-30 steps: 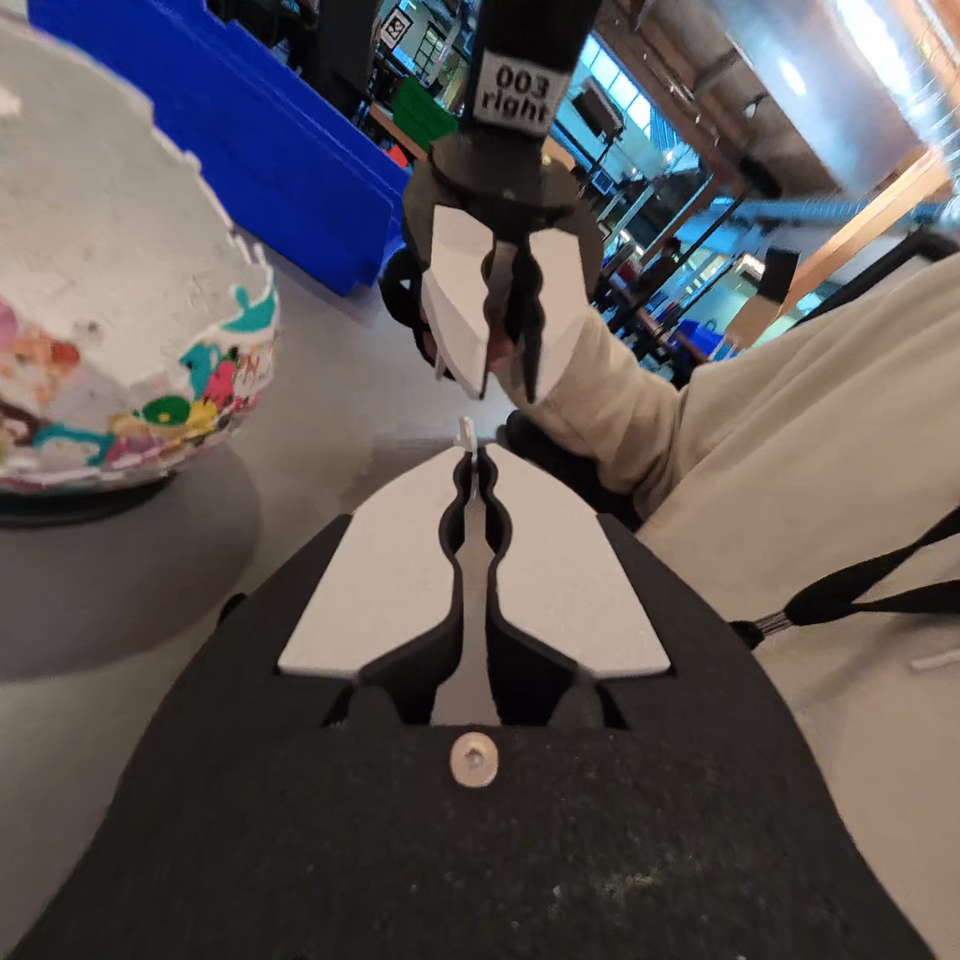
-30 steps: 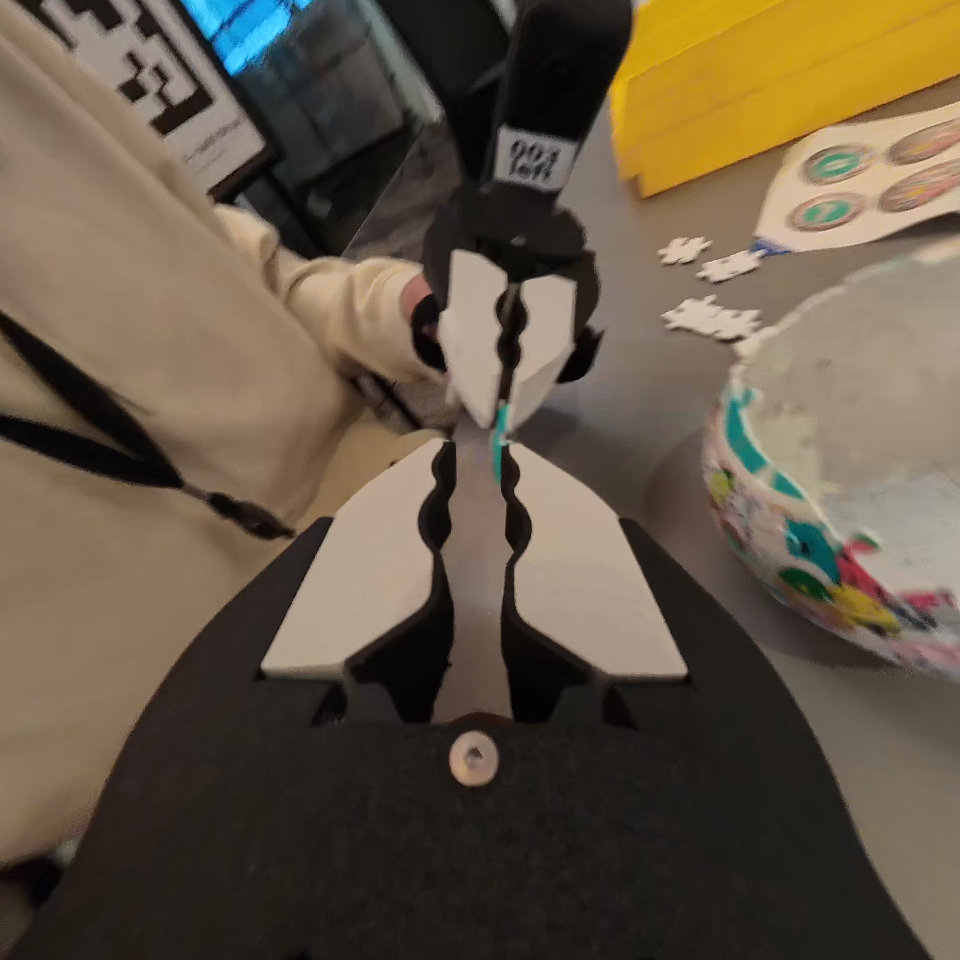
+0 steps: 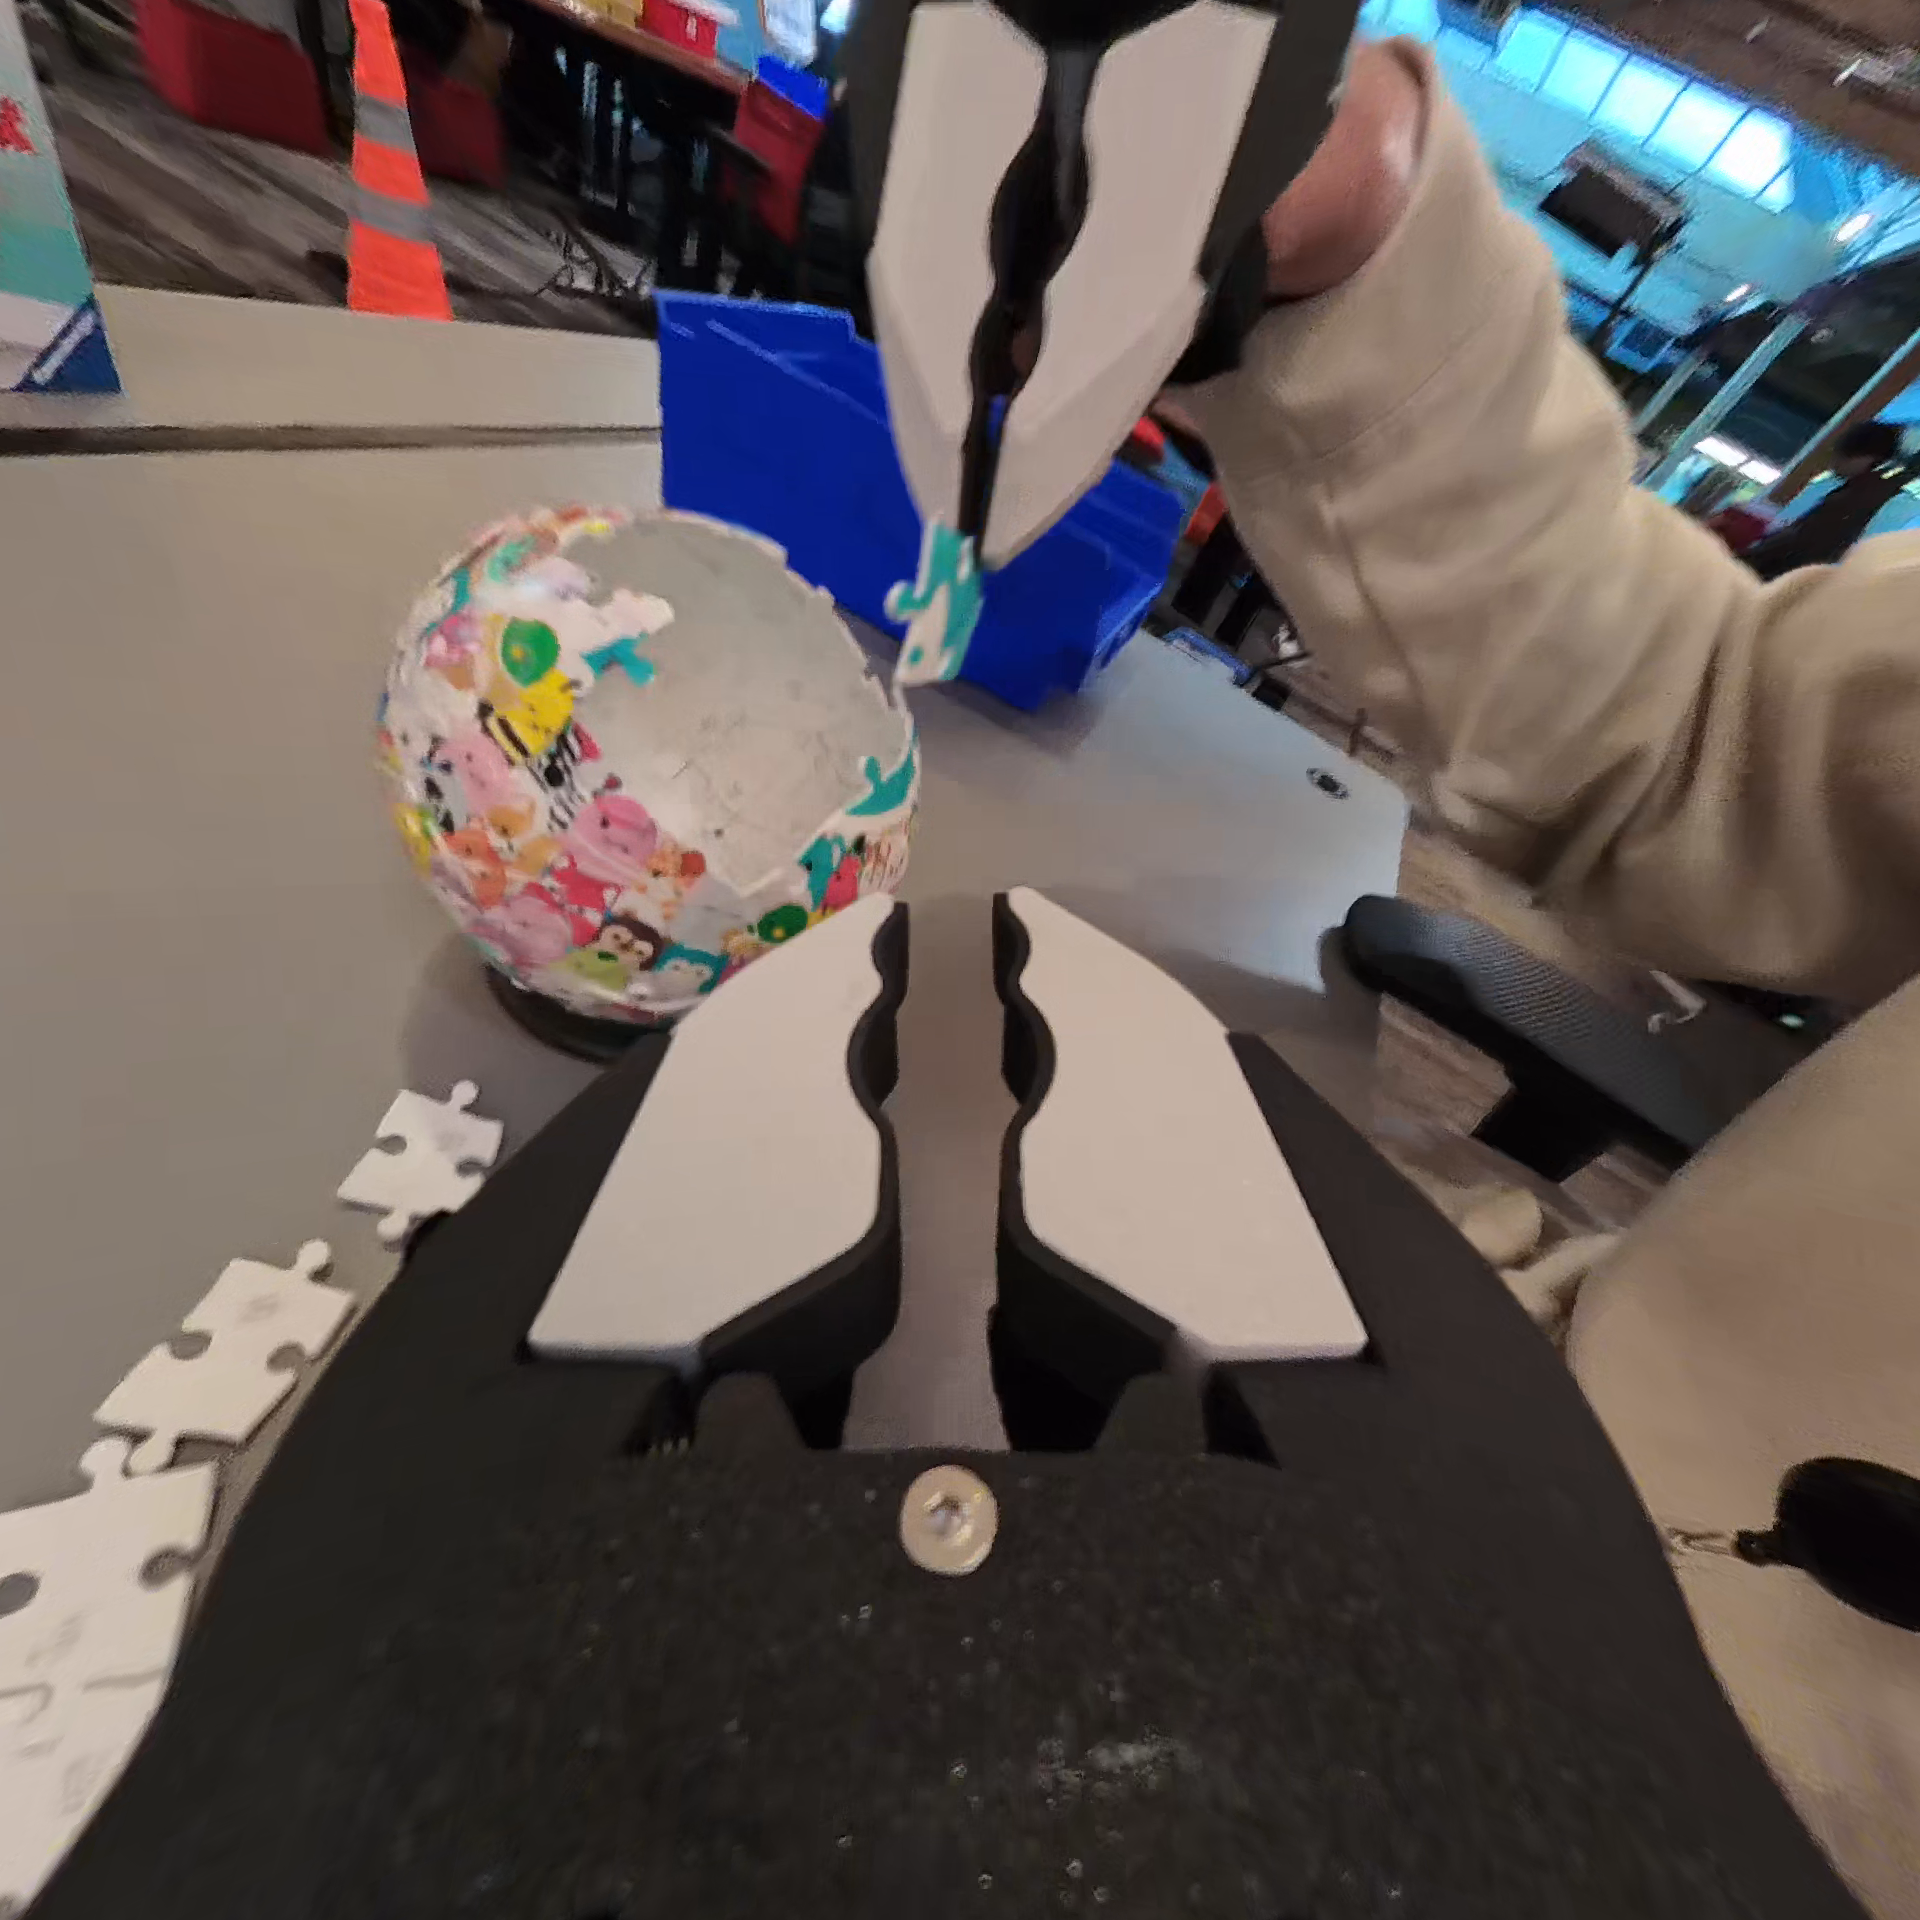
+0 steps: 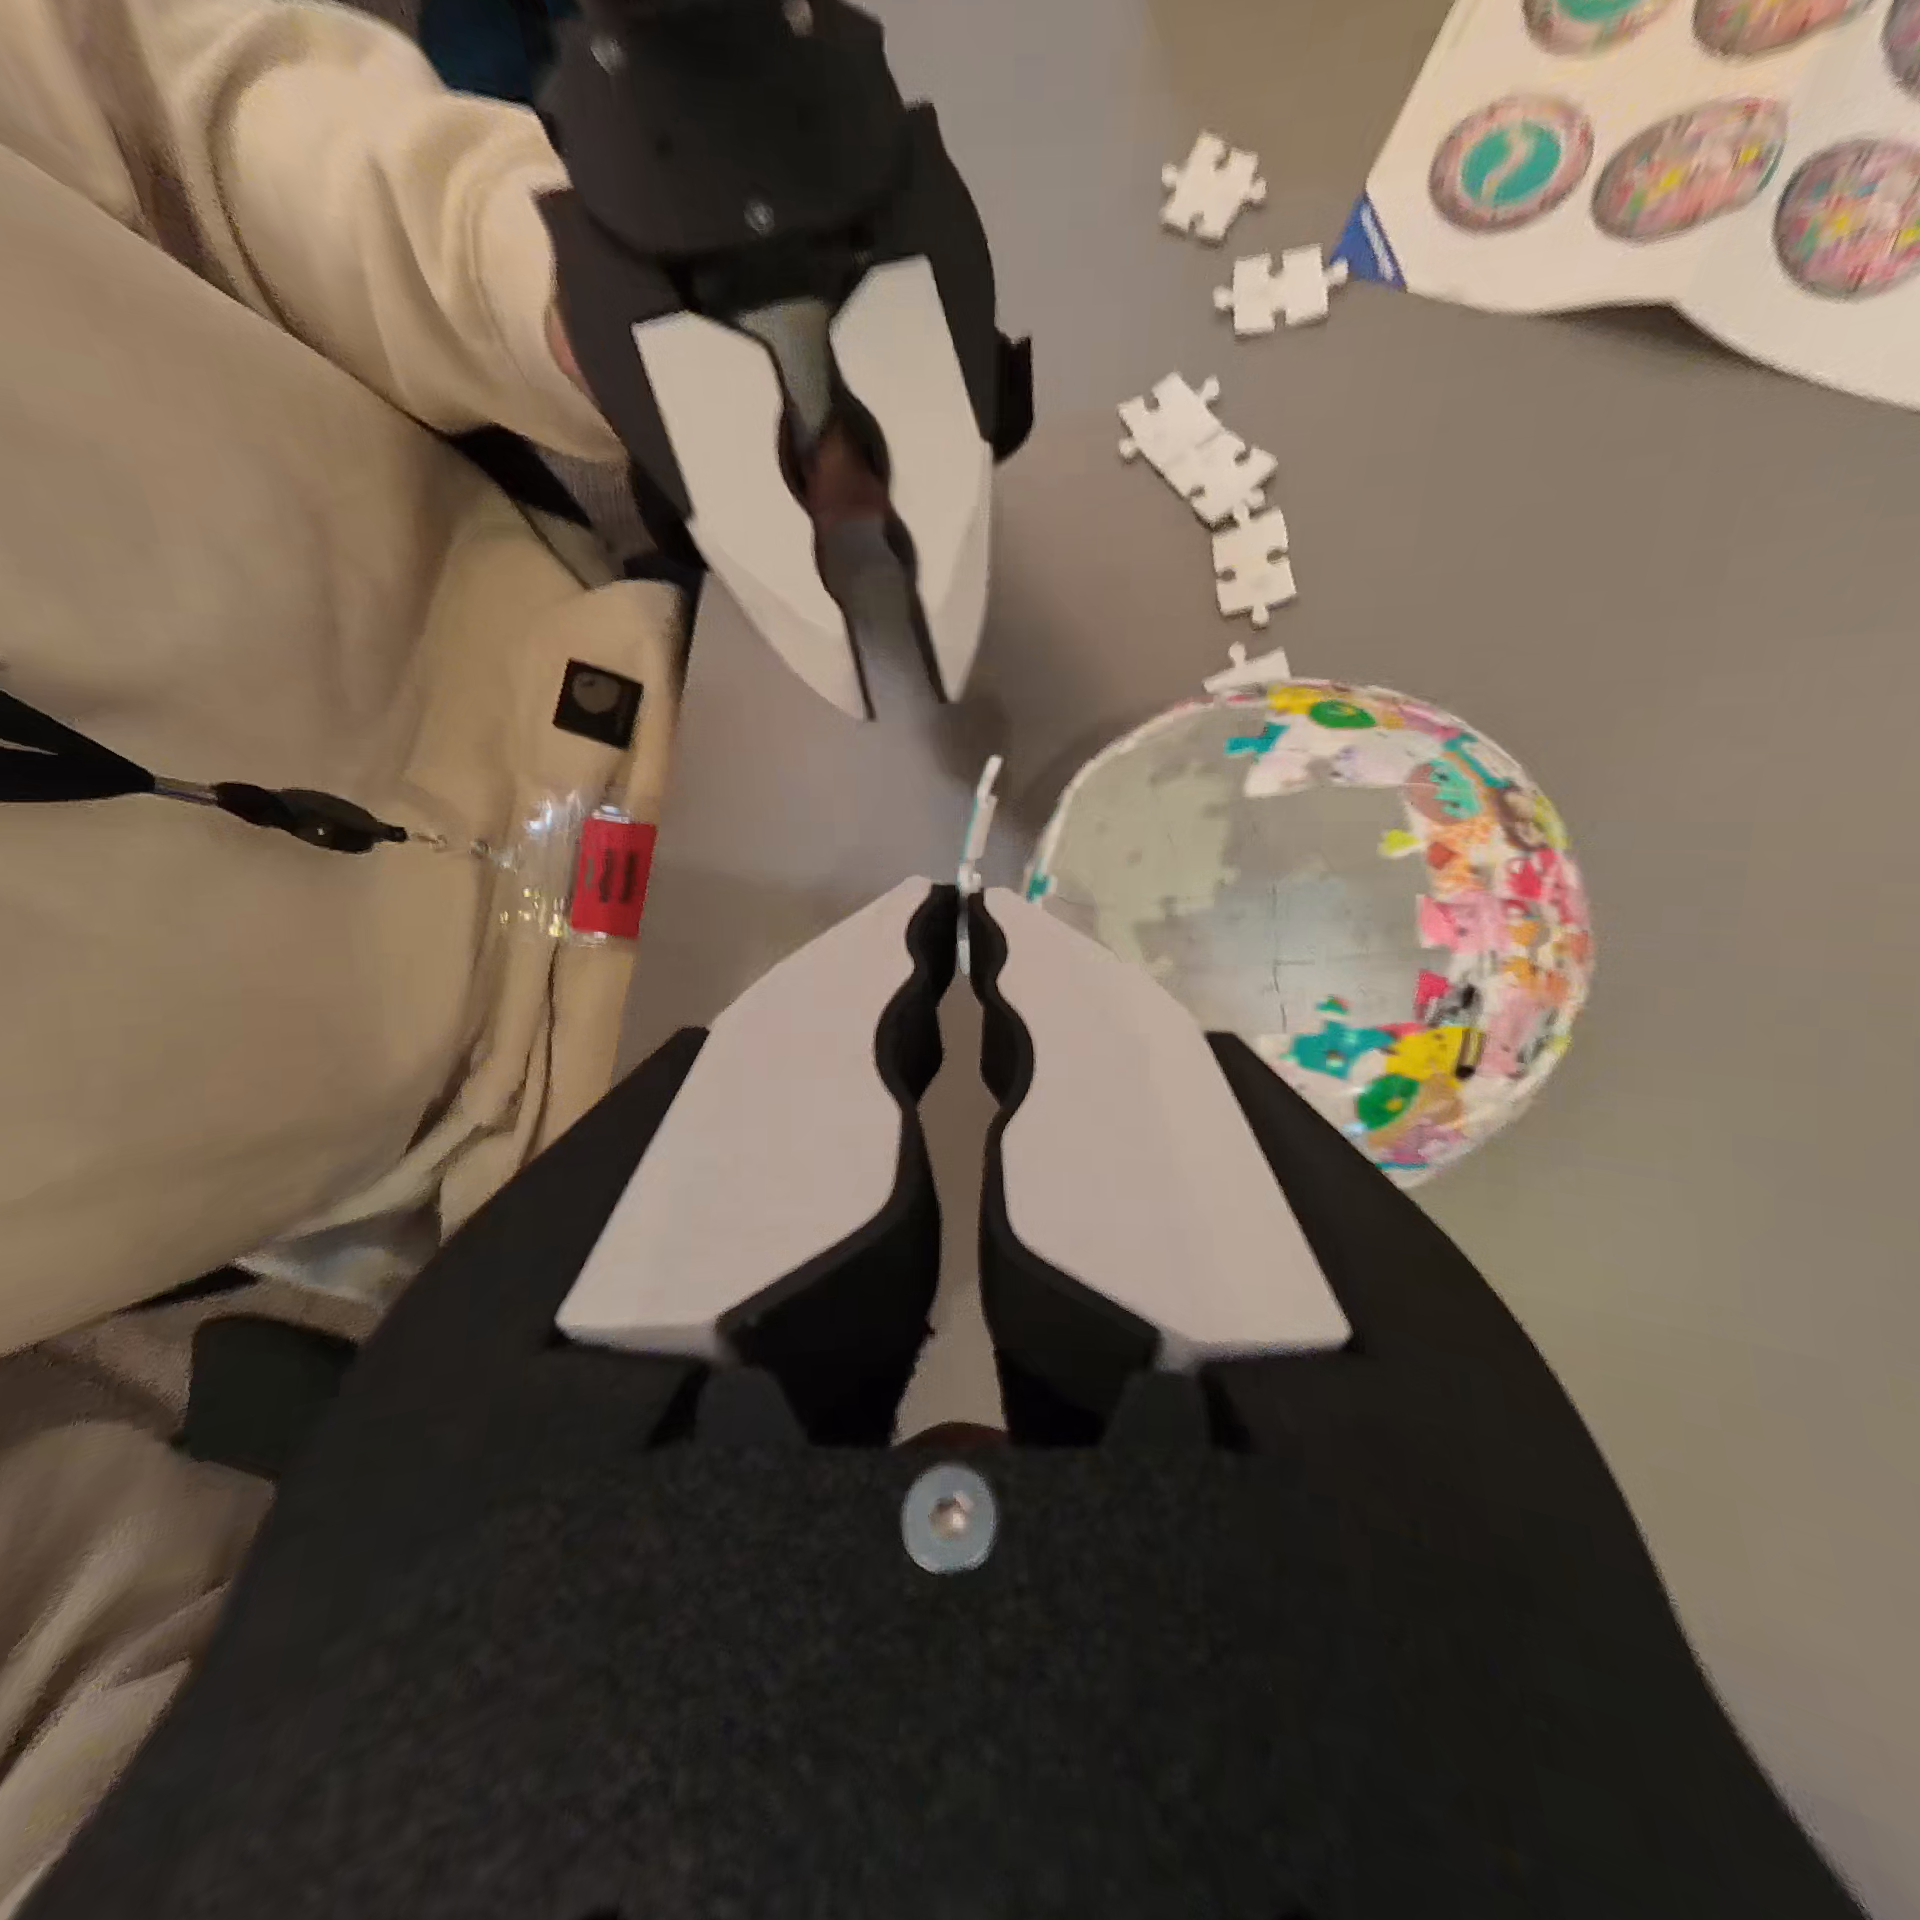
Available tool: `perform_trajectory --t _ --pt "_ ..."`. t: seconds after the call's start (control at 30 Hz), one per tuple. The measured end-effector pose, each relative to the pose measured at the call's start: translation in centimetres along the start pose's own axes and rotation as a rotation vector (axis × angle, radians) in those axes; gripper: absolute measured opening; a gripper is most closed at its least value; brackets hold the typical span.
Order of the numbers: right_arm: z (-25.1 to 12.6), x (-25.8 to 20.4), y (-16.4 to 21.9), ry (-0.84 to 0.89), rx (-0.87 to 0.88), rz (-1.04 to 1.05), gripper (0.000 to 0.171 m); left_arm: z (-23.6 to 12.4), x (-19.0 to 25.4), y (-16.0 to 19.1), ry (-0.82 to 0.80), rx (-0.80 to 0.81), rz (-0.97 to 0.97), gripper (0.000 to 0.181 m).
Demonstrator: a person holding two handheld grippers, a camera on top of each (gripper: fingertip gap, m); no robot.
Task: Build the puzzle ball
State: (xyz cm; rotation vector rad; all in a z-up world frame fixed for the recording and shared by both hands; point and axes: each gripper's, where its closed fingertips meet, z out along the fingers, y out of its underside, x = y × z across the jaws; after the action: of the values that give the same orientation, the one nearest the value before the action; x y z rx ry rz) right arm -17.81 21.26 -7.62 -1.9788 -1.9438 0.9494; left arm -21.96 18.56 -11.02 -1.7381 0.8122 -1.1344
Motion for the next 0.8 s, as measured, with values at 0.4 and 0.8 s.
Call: perform_trajectory --t 0.4,0.8 --pt "1.3 0.9 1.0 -0.097 -0.223 0.059 0.002 1.0 -1.6 -1.7 -0.031 -0.043 0.132 0.0" --pt "2.1 1.9 1.2 -0.121 -0.268 0.099 0.003 2.5 -0.7 -1.3 -0.07 -0.083 0.205 0.0"
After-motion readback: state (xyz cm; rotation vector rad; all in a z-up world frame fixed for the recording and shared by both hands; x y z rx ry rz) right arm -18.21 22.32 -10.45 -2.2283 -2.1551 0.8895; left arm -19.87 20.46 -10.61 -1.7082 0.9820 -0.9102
